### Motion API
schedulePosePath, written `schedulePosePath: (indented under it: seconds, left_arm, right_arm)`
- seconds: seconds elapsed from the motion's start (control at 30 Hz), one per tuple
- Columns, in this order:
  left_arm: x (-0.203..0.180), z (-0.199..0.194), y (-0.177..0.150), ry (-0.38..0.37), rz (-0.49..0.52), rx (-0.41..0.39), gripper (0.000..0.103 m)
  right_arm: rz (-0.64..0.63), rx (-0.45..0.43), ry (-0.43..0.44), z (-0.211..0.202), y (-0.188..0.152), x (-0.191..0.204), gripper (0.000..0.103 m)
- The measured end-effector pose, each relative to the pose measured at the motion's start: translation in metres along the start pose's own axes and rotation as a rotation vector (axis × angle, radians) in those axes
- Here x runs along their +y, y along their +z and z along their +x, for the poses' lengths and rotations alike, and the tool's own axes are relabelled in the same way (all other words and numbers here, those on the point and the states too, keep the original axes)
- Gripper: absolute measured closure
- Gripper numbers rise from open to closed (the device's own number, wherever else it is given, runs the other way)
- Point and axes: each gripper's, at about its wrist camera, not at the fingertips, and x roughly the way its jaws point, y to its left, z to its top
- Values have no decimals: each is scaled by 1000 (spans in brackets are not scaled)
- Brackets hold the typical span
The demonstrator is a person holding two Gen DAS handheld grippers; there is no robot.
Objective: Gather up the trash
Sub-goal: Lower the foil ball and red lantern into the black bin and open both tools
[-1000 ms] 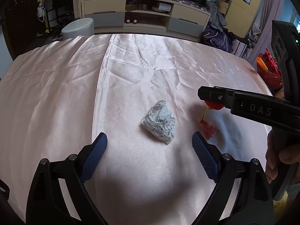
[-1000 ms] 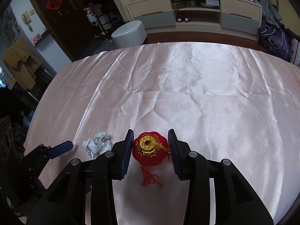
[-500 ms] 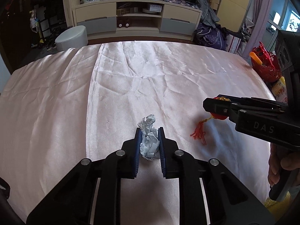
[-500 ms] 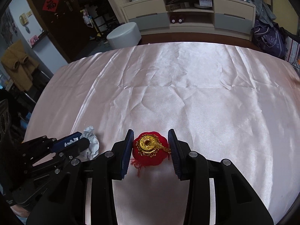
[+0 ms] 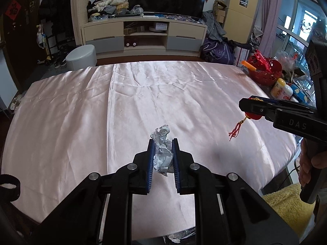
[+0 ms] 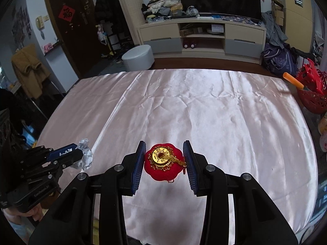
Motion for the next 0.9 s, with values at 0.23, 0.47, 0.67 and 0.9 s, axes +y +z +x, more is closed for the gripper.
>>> schedulePosePath:
  seconds: [0.23,0.47,0.67,0.9]
  left_arm:
    - [-20,-40,-47,-11,-1,-5,87]
    - [-38,-54,-101,-33,0,33,87]
    - [-48,-52,-148,-49,-18,79,87]
    - [-60,-33,-183,-64,-4,141,87]
  right_arm:
    - [8,-3,27,-36,-48,11,64]
    - [31,32,50,-47,-100,21,64]
    - [39,75,48,-46,-143,26,64]
    - [72,155,51,-28,-187,24,64]
